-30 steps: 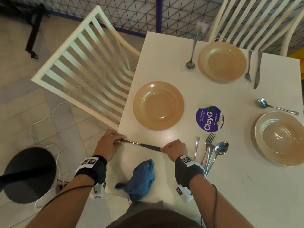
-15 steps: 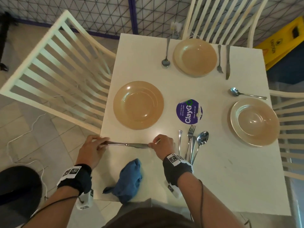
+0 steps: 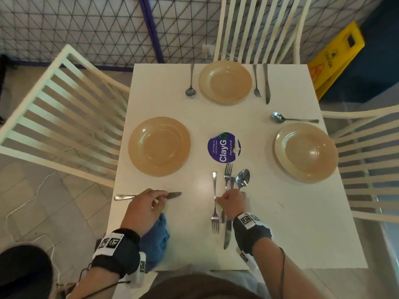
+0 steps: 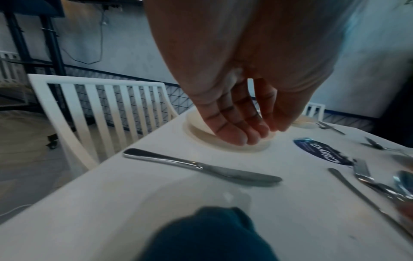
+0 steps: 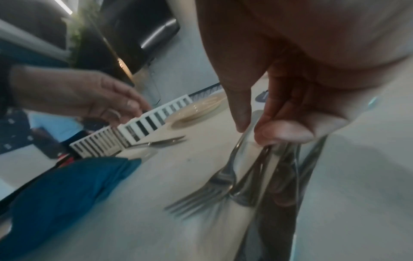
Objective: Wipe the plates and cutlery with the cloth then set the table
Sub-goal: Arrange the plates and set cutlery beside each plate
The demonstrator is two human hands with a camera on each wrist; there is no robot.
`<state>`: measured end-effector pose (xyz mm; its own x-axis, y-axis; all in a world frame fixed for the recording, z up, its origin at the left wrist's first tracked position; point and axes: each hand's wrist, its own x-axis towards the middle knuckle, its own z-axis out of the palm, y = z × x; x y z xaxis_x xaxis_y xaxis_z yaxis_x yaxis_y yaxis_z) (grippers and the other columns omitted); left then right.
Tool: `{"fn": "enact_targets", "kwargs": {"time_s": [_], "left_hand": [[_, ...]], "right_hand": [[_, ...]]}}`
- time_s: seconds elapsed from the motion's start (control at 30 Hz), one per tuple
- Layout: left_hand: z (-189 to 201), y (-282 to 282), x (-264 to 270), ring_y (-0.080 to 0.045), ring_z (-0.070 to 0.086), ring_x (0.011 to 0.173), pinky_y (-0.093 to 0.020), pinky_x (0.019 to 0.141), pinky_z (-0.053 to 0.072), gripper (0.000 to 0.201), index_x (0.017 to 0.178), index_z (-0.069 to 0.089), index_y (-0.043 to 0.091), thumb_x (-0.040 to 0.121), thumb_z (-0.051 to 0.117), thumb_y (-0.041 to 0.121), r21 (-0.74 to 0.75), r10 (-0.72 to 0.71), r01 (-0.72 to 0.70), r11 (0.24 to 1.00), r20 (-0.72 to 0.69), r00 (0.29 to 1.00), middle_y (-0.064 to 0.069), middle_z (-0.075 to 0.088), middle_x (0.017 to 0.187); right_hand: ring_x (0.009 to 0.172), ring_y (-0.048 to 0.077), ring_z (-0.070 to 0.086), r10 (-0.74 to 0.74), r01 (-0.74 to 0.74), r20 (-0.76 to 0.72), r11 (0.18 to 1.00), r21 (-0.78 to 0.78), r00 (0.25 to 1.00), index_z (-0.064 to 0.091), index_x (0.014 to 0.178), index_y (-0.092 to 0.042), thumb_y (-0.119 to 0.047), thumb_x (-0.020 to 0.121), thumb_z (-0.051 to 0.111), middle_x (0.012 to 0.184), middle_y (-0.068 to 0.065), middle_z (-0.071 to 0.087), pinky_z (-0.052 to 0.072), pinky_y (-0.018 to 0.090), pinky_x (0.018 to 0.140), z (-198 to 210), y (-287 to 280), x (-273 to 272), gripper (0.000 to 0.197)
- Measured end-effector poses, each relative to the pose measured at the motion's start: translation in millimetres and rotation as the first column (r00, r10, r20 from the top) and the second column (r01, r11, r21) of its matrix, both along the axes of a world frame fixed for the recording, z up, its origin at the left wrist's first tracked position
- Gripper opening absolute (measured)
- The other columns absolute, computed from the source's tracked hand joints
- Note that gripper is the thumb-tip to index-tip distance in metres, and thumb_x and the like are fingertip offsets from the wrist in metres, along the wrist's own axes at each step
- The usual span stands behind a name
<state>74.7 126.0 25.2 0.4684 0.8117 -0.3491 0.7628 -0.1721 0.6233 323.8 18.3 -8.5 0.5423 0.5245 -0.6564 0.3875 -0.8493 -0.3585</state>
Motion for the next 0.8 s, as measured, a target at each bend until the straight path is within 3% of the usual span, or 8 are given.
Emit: {"fn": "enact_targets", "kwargs": {"time_s": [0.1, 0.23, 0.37, 0.5, 0.6, 0.67, 0.73, 0.8], "left_hand": [[0, -21, 25, -0.002, 0.062, 0.076, -0.014, 0.074, 0.047, 0.019, 0.111, 0.070, 0.039, 0.095, 0.062, 0.034, -0.018, -0.081, 0.080, 0.997, -0.007, 0.997, 0.018, 0.067, 0.102], [-1, -46, 47, -0.006, 0.062, 0.081, -0.026, 0.082, 0.049, 0.022, 0.113, 0.071, 0.032, 0.097, 0.057, 0.037, -0.034, -0.140, 0.137, 0.990, -0.111, 0.984, 0.013, 0.068, 0.103], [-5, -65, 61, -0.007, 0.058, 0.081, -0.022, 0.076, 0.041, 0.025, 0.117, 0.069, 0.031, 0.099, 0.052, 0.035, -0.048, -0.159, 0.153, 0.987, -0.154, 0.975, 0.011, 0.064, 0.100], [-3, -74, 72, -0.011, 0.061, 0.084, -0.024, 0.084, 0.047, 0.029, 0.126, 0.063, 0.030, 0.098, 0.056, 0.032, -0.082, -0.004, -0.005, 0.997, -0.103, 0.995, 0.006, 0.063, 0.113], [1, -75, 79, -0.015, 0.062, 0.095, -0.030, 0.095, 0.047, 0.051, 0.144, 0.044, 0.031, 0.096, 0.061, 0.031, -0.070, 0.146, -0.149, 0.986, -0.039, 0.988, 0.007, 0.052, 0.128], [5, -72, 81, -0.017, 0.061, 0.107, -0.035, 0.098, 0.050, 0.064, 0.150, 0.033, 0.036, 0.094, 0.065, 0.032, -0.122, 0.264, -0.252, 0.960, 0.097, 0.960, 0.009, 0.049, 0.130], [12, -69, 82, -0.019, 0.065, 0.105, -0.040, 0.090, 0.056, 0.060, 0.145, 0.038, 0.042, 0.093, 0.067, 0.033, -0.267, 0.412, -0.346, 0.899, 0.249, 0.877, 0.004, 0.059, 0.125], [25, -69, 82, -0.020, 0.070, 0.088, -0.034, 0.078, 0.060, 0.034, 0.127, 0.060, 0.033, 0.095, 0.065, 0.024, -0.363, 0.494, -0.374, 0.853, 0.337, 0.801, -0.008, 0.069, 0.108]], "right_hand": [[0.085, 0.024, 0.070, 0.135, -0.134, 0.035, 0.990, -0.053, 0.990, 0.071, 0.090, -0.015, -0.038, 0.084, 0.068, 0.091, 0.003, 0.072, 0.057, 0.031, 0.076, -4, 6, -8, 0.024], [0.099, 0.028, 0.068, 0.258, -0.254, 0.052, 0.964, -0.080, 0.965, 0.067, 0.105, -0.012, -0.019, 0.089, 0.059, 0.106, 0.007, 0.068, 0.055, 0.033, 0.080, -4, 11, -14, 0.020], [0.105, 0.030, 0.066, 0.314, -0.312, 0.014, 0.947, -0.077, 0.949, 0.064, 0.110, -0.009, -0.019, 0.086, 0.059, 0.110, 0.010, 0.067, 0.052, 0.033, 0.077, -5, 8, -14, 0.026], [0.100, 0.032, 0.067, 0.347, -0.348, -0.042, 0.937, -0.021, 0.937, 0.065, 0.105, -0.008, -0.023, 0.083, 0.061, 0.106, 0.011, 0.068, 0.051, 0.032, 0.074, 0, 0, -11, 0.027], [0.091, 0.032, 0.069, 0.433, -0.428, -0.053, 0.900, 0.087, 0.900, 0.065, 0.091, -0.009, -0.021, 0.085, 0.056, 0.094, 0.011, 0.069, 0.053, 0.033, 0.073, 12, -8, -7, 0.016], [0.089, 0.031, 0.068, 0.514, -0.502, -0.037, 0.848, 0.171, 0.857, 0.063, 0.092, -0.011, -0.024, 0.090, 0.053, 0.095, 0.010, 0.070, 0.055, 0.036, 0.076, 21, -17, -4, 0.016], [0.090, 0.028, 0.066, 0.598, -0.577, -0.003, 0.776, 0.253, 0.802, 0.058, 0.091, -0.019, -0.030, 0.093, 0.053, 0.097, 0.007, 0.070, 0.055, 0.038, 0.081, 30, -27, 0, 0.012], [0.091, 0.025, 0.065, 0.666, -0.643, 0.046, 0.698, 0.315, 0.744, 0.058, 0.094, -0.023, -0.035, 0.094, 0.053, 0.098, 0.001, 0.070, 0.054, 0.040, 0.084, 35, -35, 4, 0.012]]}}
